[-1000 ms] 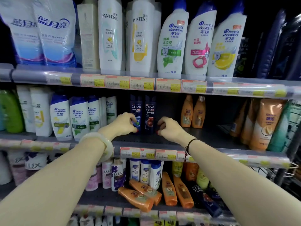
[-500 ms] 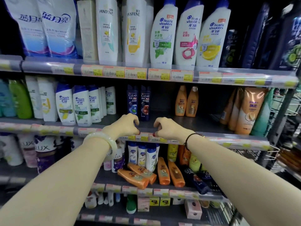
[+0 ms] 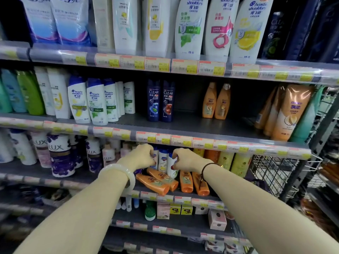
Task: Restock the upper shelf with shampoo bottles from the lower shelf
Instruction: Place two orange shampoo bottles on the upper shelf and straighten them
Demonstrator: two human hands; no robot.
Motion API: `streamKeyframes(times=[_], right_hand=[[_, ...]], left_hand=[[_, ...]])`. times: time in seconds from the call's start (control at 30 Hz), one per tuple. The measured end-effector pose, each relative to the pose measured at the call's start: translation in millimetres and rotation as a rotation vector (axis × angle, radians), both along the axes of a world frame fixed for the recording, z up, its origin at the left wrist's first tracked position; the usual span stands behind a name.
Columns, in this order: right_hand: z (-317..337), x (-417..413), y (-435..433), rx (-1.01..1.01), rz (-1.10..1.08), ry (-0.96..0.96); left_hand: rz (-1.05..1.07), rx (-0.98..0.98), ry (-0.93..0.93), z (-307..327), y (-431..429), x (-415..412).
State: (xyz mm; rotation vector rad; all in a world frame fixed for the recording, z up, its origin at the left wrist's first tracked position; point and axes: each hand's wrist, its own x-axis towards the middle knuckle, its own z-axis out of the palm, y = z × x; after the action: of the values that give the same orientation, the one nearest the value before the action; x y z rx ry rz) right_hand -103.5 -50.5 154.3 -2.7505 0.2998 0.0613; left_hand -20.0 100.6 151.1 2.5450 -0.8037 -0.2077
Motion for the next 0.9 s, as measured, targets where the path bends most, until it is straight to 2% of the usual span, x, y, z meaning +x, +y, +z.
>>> streamKeyframes(times=[0.33,0.63,0.9], right_hand=[[-48,22,-8,0.024,0.045,0.101],[-99,53,-24,0.062,0.058,0.1],[-135,81,-39,0.09,0.066,0.145]], left_hand=[[0.041,-0.008,0.164,-56,-2,9],[0.237,-0.176,0.278,-111,-15,20],[0.419,-0.184,0.379,-147,-29,31]])
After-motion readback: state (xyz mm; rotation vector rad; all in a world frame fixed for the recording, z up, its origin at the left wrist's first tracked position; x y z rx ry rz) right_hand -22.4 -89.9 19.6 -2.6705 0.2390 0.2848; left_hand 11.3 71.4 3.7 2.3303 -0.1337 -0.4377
